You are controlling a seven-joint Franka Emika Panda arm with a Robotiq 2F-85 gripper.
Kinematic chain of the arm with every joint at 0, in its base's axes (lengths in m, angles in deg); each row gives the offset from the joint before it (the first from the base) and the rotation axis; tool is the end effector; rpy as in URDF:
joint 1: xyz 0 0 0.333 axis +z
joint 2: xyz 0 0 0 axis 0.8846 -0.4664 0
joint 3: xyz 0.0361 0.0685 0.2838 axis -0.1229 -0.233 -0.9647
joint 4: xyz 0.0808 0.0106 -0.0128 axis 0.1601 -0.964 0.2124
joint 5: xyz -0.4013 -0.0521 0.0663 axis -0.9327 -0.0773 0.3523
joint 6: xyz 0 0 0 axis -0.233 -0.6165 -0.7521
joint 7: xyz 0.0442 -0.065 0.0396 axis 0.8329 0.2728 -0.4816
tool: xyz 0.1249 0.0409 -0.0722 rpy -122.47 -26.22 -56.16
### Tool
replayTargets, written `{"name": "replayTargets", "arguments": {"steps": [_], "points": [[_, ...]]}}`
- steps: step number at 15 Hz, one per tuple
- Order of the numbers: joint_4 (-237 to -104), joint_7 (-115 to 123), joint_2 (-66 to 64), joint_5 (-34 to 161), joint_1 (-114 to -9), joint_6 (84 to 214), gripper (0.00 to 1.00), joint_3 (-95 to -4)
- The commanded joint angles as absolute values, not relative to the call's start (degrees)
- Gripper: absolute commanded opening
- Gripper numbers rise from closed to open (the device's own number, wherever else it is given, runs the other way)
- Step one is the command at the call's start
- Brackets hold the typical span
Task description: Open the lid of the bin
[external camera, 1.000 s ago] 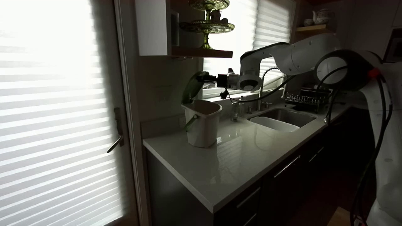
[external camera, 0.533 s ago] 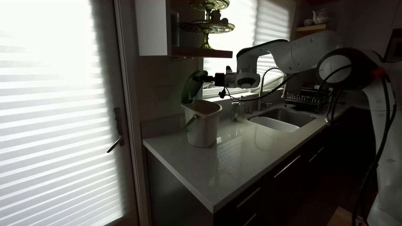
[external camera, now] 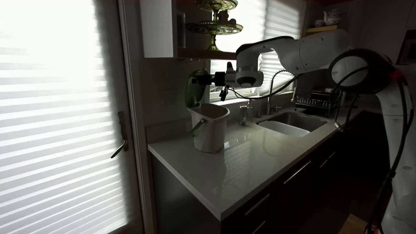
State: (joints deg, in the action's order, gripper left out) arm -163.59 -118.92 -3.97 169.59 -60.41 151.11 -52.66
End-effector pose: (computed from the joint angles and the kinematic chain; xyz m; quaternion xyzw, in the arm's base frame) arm 0.7496 0.0495 0.5260 -0.6480 -0.3160 -0.6630 0.2017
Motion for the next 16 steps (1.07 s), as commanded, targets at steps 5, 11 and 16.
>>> {"name": "replayTargets", "arguments": {"steps": [5, 11, 16], "points": [[-162.5, -120.8, -4.1, 169.1, -60.6, 154.3, 1.00, -53.1], [-162.6, -119.4, -4.0, 168.9, -60.8, 153.8, 1.00, -53.2], [-162.6, -119.4, -4.0, 168.9, -60.8, 153.8, 1.00, -53.3]]}}
